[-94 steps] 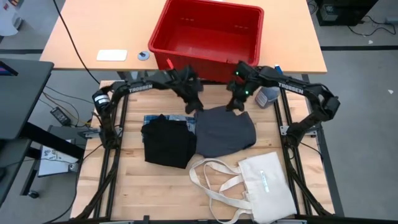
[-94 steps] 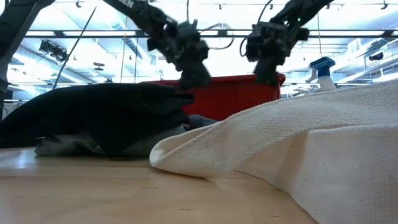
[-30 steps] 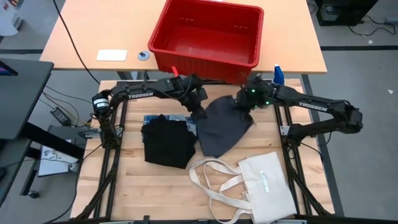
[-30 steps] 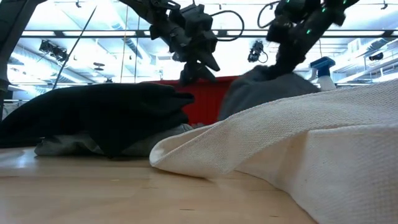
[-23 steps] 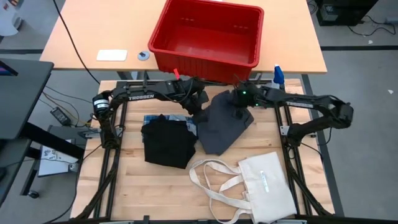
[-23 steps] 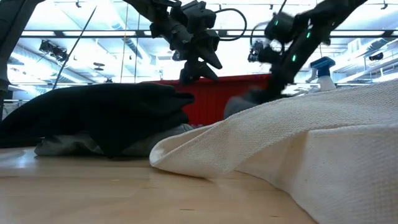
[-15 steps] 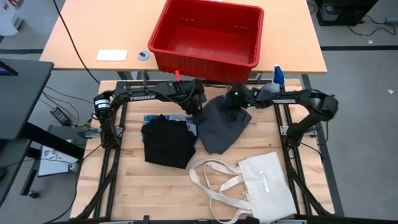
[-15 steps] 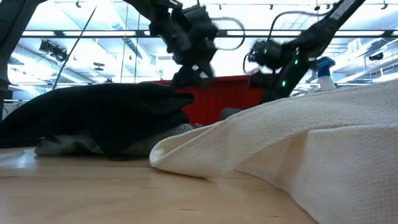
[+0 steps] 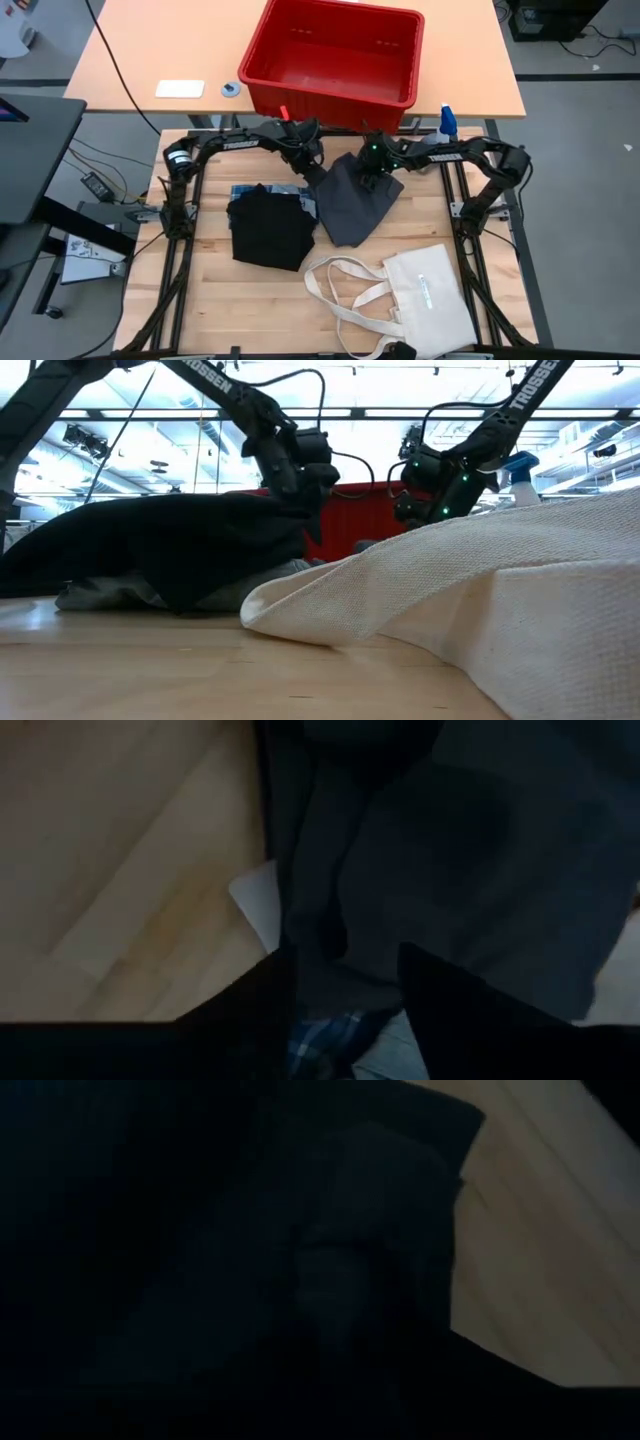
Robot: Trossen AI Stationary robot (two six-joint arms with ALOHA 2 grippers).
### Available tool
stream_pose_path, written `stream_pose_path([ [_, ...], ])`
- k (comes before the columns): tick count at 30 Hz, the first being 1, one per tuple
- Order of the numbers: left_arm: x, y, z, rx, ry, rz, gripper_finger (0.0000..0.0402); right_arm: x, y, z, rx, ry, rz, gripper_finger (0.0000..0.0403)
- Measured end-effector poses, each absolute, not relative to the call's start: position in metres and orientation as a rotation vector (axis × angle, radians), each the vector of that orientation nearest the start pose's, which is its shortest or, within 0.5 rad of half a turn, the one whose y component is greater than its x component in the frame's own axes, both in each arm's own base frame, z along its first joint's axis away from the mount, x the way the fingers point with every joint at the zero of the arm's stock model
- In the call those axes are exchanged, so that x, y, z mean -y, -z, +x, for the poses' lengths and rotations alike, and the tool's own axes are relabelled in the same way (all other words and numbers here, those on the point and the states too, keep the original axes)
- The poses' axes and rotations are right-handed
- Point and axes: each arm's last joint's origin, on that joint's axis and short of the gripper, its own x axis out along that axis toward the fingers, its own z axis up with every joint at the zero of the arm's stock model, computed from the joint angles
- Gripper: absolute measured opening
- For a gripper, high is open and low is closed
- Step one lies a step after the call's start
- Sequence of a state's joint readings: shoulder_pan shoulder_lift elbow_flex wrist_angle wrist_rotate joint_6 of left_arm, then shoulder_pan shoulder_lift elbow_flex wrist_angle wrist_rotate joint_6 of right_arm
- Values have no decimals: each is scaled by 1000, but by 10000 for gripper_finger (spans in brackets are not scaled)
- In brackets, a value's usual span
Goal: Fold laundry
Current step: Adjust the dark blue shirt
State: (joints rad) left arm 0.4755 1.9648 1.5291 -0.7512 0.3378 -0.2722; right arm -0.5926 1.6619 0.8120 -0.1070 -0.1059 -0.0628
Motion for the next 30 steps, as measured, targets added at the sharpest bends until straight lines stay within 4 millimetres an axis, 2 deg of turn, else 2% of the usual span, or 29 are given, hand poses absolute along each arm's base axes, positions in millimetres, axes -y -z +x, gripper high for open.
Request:
stream_pose_path([
  [6,-174,-202,368,-1108,-248,-656,252,170,-145,255,-909,429,283,164],
  [11,-173,-180,374,-1162,-273,-644,254,170,-145,255,-898,408,290,164],
  [13,-172,-176,378,-1155,-282,-631,233,169,-146,256,-896,401,293,164],
  [15,-171,-176,379,-1156,-277,-617,192,169,-146,256,-891,389,298,164],
  [18,-169,-182,380,-1165,-267,-594,91,169,-146,256,-894,388,300,164],
  [20,-169,-194,378,-1168,-263,-590,29,169,-145,255,-904,387,304,164],
  [25,-164,-235,371,-1197,-238,-589,16,169,-144,253,-924,386,321,164],
  [28,-161,-257,370,-1203,-186,-663,15,170,-144,251,-923,397,339,164],
  [30,-157,-264,369,-1205,-146,-723,15,172,-144,250,-923,408,348,164],
])
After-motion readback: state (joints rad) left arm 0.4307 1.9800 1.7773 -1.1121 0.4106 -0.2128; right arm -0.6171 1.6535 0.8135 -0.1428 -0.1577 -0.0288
